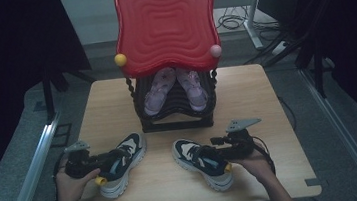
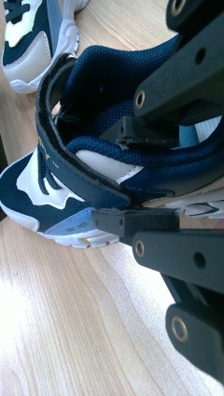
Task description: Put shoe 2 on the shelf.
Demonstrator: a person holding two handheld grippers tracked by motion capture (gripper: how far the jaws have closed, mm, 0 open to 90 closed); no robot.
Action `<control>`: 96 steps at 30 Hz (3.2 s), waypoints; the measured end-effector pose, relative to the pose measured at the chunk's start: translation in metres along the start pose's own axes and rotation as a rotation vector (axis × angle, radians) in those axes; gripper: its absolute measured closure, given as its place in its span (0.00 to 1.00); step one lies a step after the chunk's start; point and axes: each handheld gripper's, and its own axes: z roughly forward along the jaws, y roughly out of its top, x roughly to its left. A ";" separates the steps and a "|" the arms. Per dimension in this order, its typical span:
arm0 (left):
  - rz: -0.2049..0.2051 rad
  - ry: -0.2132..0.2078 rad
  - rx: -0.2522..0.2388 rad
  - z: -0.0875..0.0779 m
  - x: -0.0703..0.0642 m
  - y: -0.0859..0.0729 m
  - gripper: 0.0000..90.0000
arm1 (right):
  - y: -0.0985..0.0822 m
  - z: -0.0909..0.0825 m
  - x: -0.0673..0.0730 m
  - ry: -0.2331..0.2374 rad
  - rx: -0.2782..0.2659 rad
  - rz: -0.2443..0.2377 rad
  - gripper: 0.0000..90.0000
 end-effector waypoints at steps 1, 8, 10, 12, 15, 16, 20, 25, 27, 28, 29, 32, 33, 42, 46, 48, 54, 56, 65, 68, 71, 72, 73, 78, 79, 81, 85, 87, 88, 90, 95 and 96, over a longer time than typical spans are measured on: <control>-0.001 0.003 0.000 0.000 0.000 0.000 0.73 | 0.000 0.001 0.000 0.004 0.006 0.004 0.59; -0.002 0.001 0.000 0.000 0.000 0.000 0.73 | 0.000 0.010 -0.004 0.021 0.079 0.014 0.59; 0.000 0.002 0.000 0.000 0.000 0.000 0.73 | 0.000 0.010 -0.005 0.027 0.086 0.020 0.60; -0.002 0.003 0.000 0.000 0.000 0.000 0.73 | 0.000 0.011 -0.006 0.016 0.108 0.019 0.61; 0.000 0.004 0.000 0.000 0.000 0.000 0.73 | 0.000 0.013 -0.007 0.005 0.138 0.023 0.65; 0.000 0.004 0.001 0.000 -0.001 0.000 0.73 | -0.001 0.013 -0.007 0.003 0.140 0.022 0.67; -0.006 0.010 0.000 0.000 -0.001 0.000 0.74 | -0.002 0.014 -0.008 -0.001 0.143 0.027 0.73; -0.011 0.020 -0.003 -0.001 -0.002 0.000 0.76 | -0.003 0.013 -0.005 -0.019 0.123 0.013 0.77; -0.014 0.024 -0.006 -0.002 -0.002 0.000 0.77 | -0.005 0.012 -0.004 -0.025 0.111 0.009 0.78; -0.015 0.027 -0.011 -0.002 -0.002 -0.001 0.77 | -0.006 0.011 -0.003 -0.026 0.103 0.016 0.78; -0.016 0.031 -0.015 -0.003 -0.002 -0.001 0.77 | -0.007 0.010 -0.003 -0.030 0.094 0.017 0.78; -0.026 0.031 -0.038 -0.006 -0.001 -0.001 0.77 | -0.012 0.004 -0.002 -0.061 0.060 0.033 0.79; -0.029 0.029 -0.044 -0.007 -0.001 -0.001 0.77 | -0.013 0.002 -0.002 -0.062 0.047 0.036 0.79; -0.048 0.014 -0.116 -0.018 0.000 -0.002 0.78 | -0.020 -0.018 -0.004 -0.077 -0.070 0.095 0.79; -0.069 -0.003 -0.160 -0.020 -0.001 -0.002 0.78 | -0.024 -0.025 -0.004 -0.084 -0.110 0.108 0.79; -0.072 -0.010 -0.177 -0.021 -0.003 -0.002 0.78 | -0.026 -0.027 -0.004 -0.088 -0.125 0.111 0.79; -0.076 -0.025 -0.213 -0.023 -0.006 -0.001 0.78 | -0.033 -0.035 -0.005 -0.095 -0.168 0.133 0.79; -0.079 -0.029 -0.219 -0.024 -0.006 0.000 0.78 | -0.037 -0.040 -0.006 -0.099 -0.180 0.143 0.79; -0.092 -0.030 -0.239 -0.024 -0.006 -0.001 0.78 | -0.046 -0.069 -0.013 -0.115 -0.255 0.197 0.79; -0.098 -0.032 -0.251 -0.027 -0.006 -0.001 0.78 | -0.048 -0.076 -0.014 -0.131 -0.273 0.204 0.79; -0.107 -0.033 -0.270 -0.031 -0.005 -0.002 0.78 | -0.050 -0.083 -0.016 -0.136 -0.295 0.223 0.79; -0.110 -0.034 -0.275 -0.032 -0.005 -0.002 0.78 | -0.051 -0.086 -0.017 -0.139 -0.307 0.235 0.79; -0.112 -0.036 -0.283 -0.034 -0.005 -0.002 0.78 | -0.051 -0.089 -0.017 -0.141 -0.313 0.242 0.79; -0.128 -0.044 -0.325 -0.041 -0.004 -0.002 0.78 | -0.053 -0.104 -0.021 -0.171 -0.359 0.260 0.79; -0.128 -0.042 -0.327 -0.042 -0.004 -0.002 0.78 | -0.053 -0.106 -0.022 -0.174 -0.364 0.262 0.79; -0.130 -0.040 -0.332 -0.043 -0.004 -0.002 0.78 | -0.054 -0.110 -0.023 -0.186 -0.374 0.265 0.79; -0.153 -0.081 -0.349 -0.044 -0.004 -0.002 0.77 | -0.055 -0.114 -0.026 -0.197 -0.400 0.277 0.79; -0.159 -0.097 -0.363 -0.044 -0.005 -0.001 0.78 | -0.055 -0.116 -0.027 -0.201 -0.412 0.285 0.79; -0.157 -0.096 -0.366 -0.045 -0.005 -0.001 0.78 | -0.055 -0.117 -0.028 -0.204 -0.418 0.289 0.79; -0.156 -0.085 -0.371 -0.046 -0.006 -0.001 0.78 | -0.056 -0.118 -0.031 -0.213 -0.432 0.296 0.79; -0.167 -0.077 -0.396 -0.049 -0.005 -0.001 0.78 | -0.056 -0.120 -0.034 -0.239 -0.461 0.311 0.79; -0.170 -0.078 -0.401 -0.050 -0.005 -0.001 0.78 | -0.055 -0.120 -0.034 -0.247 -0.465 0.311 0.79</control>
